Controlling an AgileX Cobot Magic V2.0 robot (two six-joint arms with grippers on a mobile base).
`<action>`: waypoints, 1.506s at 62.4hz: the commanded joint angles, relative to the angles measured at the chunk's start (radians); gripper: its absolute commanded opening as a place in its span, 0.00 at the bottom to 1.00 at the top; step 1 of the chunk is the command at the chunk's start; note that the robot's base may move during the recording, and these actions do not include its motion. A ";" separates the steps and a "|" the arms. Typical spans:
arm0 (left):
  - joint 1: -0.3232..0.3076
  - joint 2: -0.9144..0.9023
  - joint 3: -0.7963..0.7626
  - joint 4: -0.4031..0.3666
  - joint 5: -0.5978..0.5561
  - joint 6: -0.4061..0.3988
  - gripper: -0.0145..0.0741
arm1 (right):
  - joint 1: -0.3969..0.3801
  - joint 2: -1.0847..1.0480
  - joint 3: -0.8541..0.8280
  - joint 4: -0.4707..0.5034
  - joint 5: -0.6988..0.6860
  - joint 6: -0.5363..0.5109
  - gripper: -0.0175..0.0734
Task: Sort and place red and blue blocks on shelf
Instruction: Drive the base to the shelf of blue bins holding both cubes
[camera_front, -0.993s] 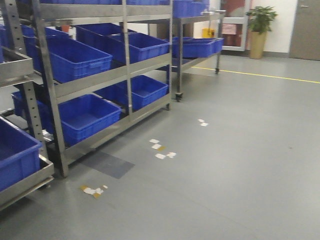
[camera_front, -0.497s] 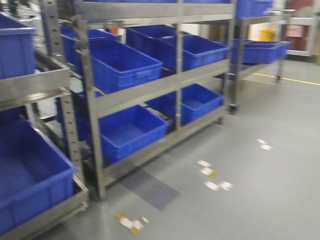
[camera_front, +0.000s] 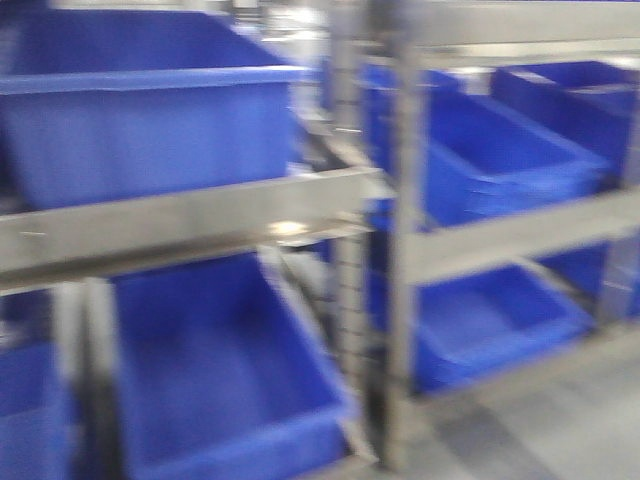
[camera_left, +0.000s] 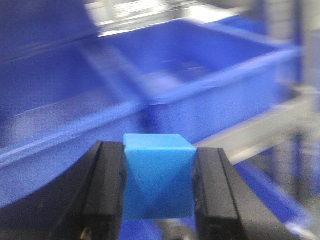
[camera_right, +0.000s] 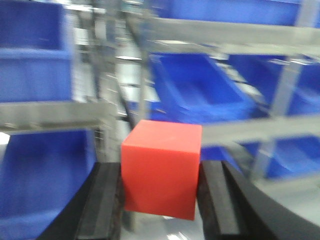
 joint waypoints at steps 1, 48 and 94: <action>-0.007 0.011 -0.031 -0.003 -0.090 -0.009 0.26 | -0.004 -0.005 -0.024 -0.008 -0.091 -0.006 0.26; -0.007 0.011 -0.031 -0.003 -0.090 -0.009 0.26 | 0.000 -0.005 -0.024 -0.008 -0.091 -0.006 0.26; -0.007 0.011 -0.031 -0.003 -0.090 -0.009 0.26 | 0.000 -0.005 -0.024 -0.008 -0.091 -0.006 0.26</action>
